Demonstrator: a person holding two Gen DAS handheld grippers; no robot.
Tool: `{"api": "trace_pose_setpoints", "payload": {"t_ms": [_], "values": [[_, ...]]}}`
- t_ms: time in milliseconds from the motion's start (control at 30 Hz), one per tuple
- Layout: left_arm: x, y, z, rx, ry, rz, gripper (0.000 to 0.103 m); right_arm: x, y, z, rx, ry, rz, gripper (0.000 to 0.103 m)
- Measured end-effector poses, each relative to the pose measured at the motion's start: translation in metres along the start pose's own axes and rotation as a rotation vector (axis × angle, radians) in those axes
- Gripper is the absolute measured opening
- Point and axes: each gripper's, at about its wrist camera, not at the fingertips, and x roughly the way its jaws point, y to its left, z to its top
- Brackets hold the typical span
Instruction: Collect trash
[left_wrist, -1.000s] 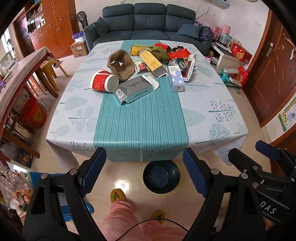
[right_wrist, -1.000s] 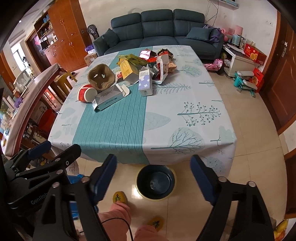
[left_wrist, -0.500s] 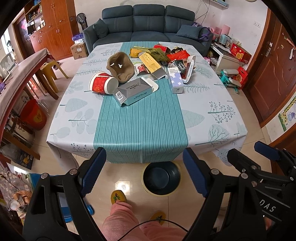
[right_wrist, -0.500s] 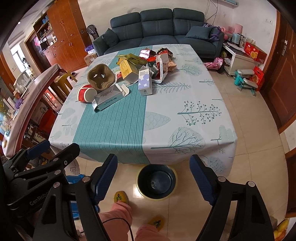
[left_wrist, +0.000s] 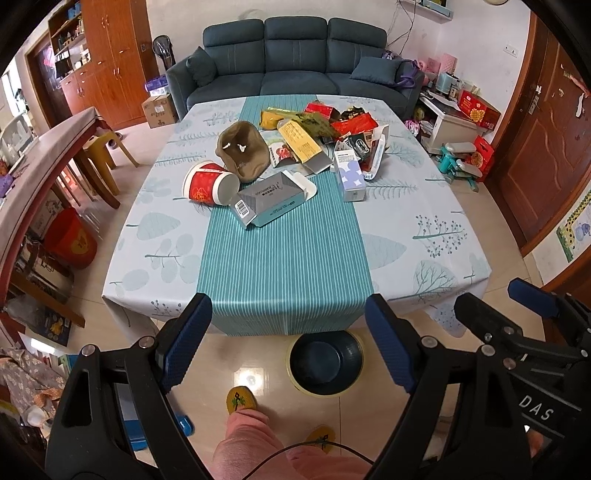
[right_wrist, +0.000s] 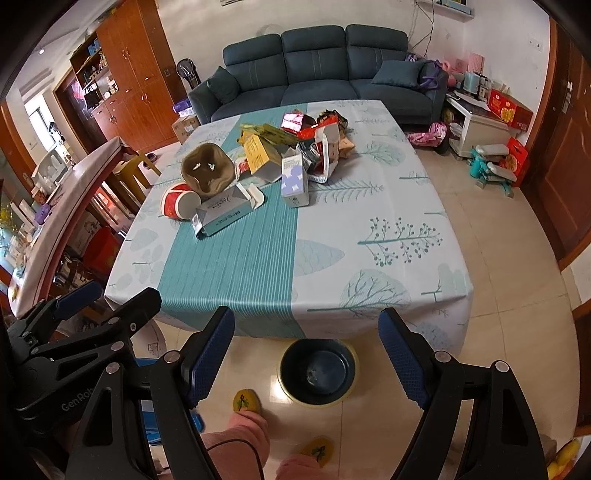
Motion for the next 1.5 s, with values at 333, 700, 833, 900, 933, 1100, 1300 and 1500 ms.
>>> {"api": "trace_pose_setpoints", "payload": {"t_ms": [333, 700, 833, 900, 933, 1100, 1300, 1500], "values": [[-0.017, 0.001, 0.010, -0.007, -0.034, 0.014, 0.083, -0.016, 0.001, 0.009, -0.012, -0.042, 0.027, 0.082], [-0.028, 0.034, 0.030, -0.073, -0.098, 0.027, 0.083, -0.011, 0.017, 0.033, -0.051, -0.070, 0.049, 0.082], [-0.015, 0.068, 0.049, -0.122, -0.069, 0.005, 0.083, 0.004, 0.023, 0.055, -0.045, -0.067, 0.048, 0.082], [-0.006, 0.091, 0.061, -0.150, -0.057, -0.004, 0.083, 0.015, 0.028, 0.070, -0.032, -0.054, 0.044, 0.082], [0.000, 0.102, 0.068, -0.161, -0.051, -0.005, 0.083, 0.022, 0.033, 0.079, -0.028, -0.047, 0.041, 0.082], [0.037, 0.166, 0.104, -0.205, 0.008, -0.027, 0.083, 0.058, 0.057, 0.121, -0.027, -0.024, 0.017, 0.082], [0.104, 0.231, 0.146, -0.236, 0.109, -0.112, 0.083, 0.104, 0.100, 0.169, 0.008, 0.014, 0.016, 0.082], [0.183, 0.258, 0.177, -0.166, 0.228, -0.229, 0.083, 0.161, 0.148, 0.202, 0.012, 0.072, -0.004, 0.082]]}}
